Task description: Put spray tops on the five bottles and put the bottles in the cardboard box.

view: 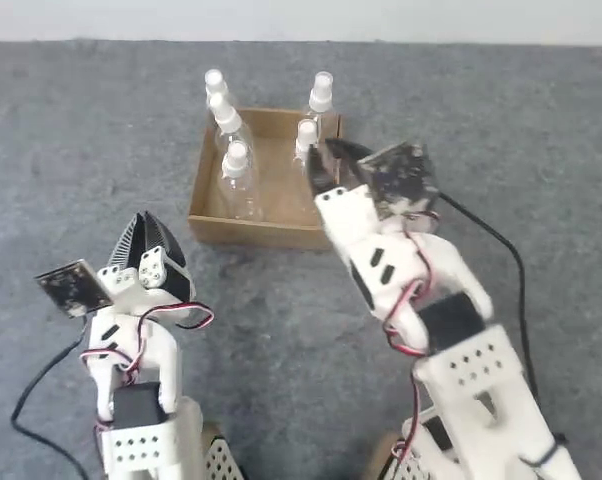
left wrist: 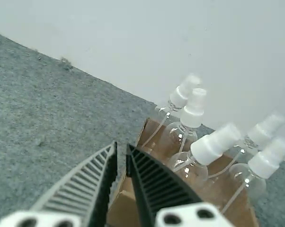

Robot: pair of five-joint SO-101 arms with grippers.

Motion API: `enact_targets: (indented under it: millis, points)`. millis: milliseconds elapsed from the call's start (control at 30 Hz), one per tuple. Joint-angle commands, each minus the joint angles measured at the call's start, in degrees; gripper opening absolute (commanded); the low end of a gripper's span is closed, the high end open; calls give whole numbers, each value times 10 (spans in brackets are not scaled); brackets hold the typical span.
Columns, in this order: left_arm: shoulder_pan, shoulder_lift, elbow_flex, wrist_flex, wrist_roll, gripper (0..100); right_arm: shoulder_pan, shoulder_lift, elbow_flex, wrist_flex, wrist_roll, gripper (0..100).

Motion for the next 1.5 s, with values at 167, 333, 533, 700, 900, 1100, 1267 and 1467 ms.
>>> enact_targets:
  millis: [167, 333, 533, 700, 900, 1100, 1267, 1467]
  points:
    - [18, -11, -7, 19, -8, 34, 68, -132, 28, 107, -4, 6]
    - [14, -11, -7, 21, -8, 34, 82, -208, 91, 142, 33, 6]
    - [15, -11, -7, 39, -8, 34, 116, -325, 160, 182, 48, 6]
    - [18, -11, -7, 37, -8, 35, 148, -410, 219, 195, 48, 7]
    - [18, -11, -7, 36, -8, 35, 156, -492, 274, 228, 49, 8]
    - [15, -11, -7, 39, -8, 36, 156, -537, 295, 273, 49, 9]
    - [18, -11, -7, 36, -8, 37, 156, -537, 331, 269, 48, 9]
    - [18, -11, -7, 36, -9, 37, 154, -537, 393, 268, 43, 9]
